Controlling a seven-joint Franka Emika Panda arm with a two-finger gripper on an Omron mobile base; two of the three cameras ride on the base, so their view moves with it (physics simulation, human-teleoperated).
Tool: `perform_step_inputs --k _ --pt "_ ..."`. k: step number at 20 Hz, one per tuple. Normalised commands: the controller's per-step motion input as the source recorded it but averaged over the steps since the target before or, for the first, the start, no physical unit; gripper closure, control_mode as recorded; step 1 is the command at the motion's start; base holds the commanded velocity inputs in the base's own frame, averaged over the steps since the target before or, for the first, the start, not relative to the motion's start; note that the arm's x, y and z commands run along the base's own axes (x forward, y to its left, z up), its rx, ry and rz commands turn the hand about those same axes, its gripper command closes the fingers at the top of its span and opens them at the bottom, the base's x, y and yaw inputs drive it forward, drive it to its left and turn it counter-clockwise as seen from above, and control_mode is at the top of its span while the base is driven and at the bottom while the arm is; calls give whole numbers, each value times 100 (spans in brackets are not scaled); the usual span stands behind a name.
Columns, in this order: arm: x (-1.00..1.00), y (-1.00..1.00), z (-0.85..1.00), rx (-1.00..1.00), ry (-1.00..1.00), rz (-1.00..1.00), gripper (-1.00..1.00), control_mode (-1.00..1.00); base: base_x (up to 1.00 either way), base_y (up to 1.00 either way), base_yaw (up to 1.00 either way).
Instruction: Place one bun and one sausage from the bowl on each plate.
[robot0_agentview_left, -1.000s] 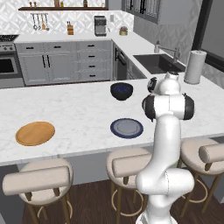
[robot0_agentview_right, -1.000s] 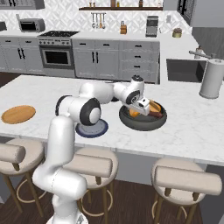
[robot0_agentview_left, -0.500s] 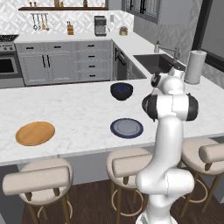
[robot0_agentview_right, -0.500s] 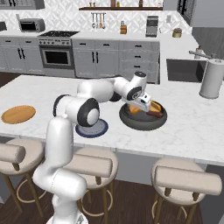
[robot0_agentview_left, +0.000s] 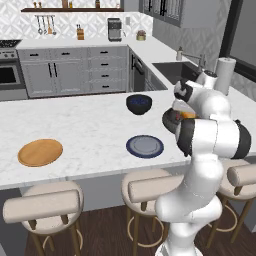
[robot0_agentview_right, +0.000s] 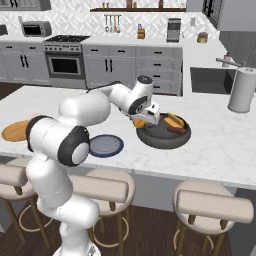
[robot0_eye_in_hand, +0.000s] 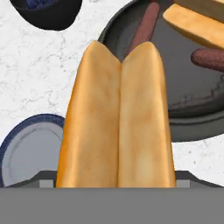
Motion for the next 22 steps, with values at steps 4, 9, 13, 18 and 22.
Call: perform_step_inputs --k 4,9,13,18,22 --pt "-99 100 7 -10 -11 13 100 -100 0 0 0" --pt "-71 100 0 -3 -1 7 100 -100 0 0 0" --pt "-11 90 0 0 3 3 100 -100 0 0 0" --pt "26 38 -28 -1 7 0 100 -100 0 0 0" --pt "31 13 -40 -7 8 0 100 -100 0 0 0"
